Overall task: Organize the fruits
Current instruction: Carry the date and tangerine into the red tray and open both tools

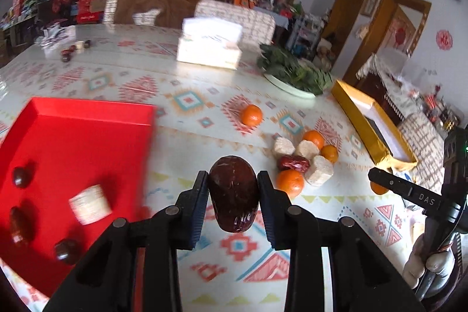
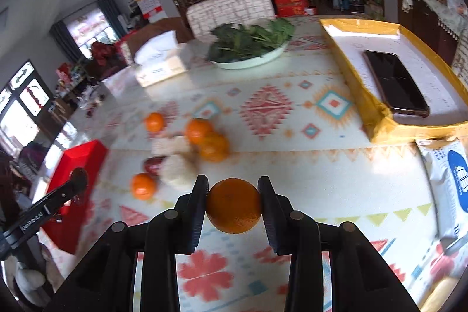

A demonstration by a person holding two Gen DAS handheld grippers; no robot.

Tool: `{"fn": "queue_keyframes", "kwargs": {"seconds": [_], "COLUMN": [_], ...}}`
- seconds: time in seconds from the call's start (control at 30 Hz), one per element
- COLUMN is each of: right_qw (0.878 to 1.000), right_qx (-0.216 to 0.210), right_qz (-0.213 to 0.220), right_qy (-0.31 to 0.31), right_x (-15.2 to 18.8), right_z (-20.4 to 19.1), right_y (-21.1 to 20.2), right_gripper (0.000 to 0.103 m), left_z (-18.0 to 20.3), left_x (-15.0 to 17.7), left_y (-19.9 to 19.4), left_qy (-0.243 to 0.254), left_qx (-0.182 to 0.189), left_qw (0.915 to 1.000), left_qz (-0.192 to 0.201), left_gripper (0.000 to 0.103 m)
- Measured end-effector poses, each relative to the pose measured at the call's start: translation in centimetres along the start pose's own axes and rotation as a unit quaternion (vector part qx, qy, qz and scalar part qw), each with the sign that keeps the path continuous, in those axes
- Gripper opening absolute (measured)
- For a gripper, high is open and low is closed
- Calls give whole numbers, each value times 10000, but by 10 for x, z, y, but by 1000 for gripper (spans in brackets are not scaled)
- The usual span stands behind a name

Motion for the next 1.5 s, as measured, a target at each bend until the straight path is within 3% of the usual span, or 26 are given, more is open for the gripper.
{"fn": "queue_keyframes", "kwargs": {"seconds": [0.43,0.73,0.93,1.23,1.33,1.5], "right_qw": [9929,9796,9723,9664,9691,9768], "right_qx": [-1015,-1572,-1833,-1907,-1873,-1665], "right_qz": [-32,-461,-721,-967,-821,-413], "right_qy": [-618,-1167,-1256,-1425,-1383,-1280], "right_x": [-17,-17,-17,-17,-21,-31], "right_z": [-139,-252,-300,-343,-342,-324], "right_y": [-1,47,90,137,135,107], "right_gripper": [39,39,39,40,52,54], "left_z": [-124,-189,-213,-228,-229,-230], "left_x": [-32,-40,-42,-50,-49,-51], "left_y": [-68,-62,-55,-35,-32,-44], "left_qy": [-829,-1050,-1091,-1139,-1162,-1219], "left_qx": [-534,-914,-1004,-1005,-971,-957], "left_qw": [9930,9890,9882,9882,9883,9876], "left_qz": [643,504,384,206,151,256], "left_gripper": [33,32,32,32,33,39]}}
Point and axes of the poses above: each gripper's, at about its wrist camera, not at the fingertips, and y roughly the way its jaws point, z to its right, x to its underside, the point moved 10 cm from there along y, roughly the way its jaws point, and after that the axes turned 9 degrees about -y, right-handed, at the moved point
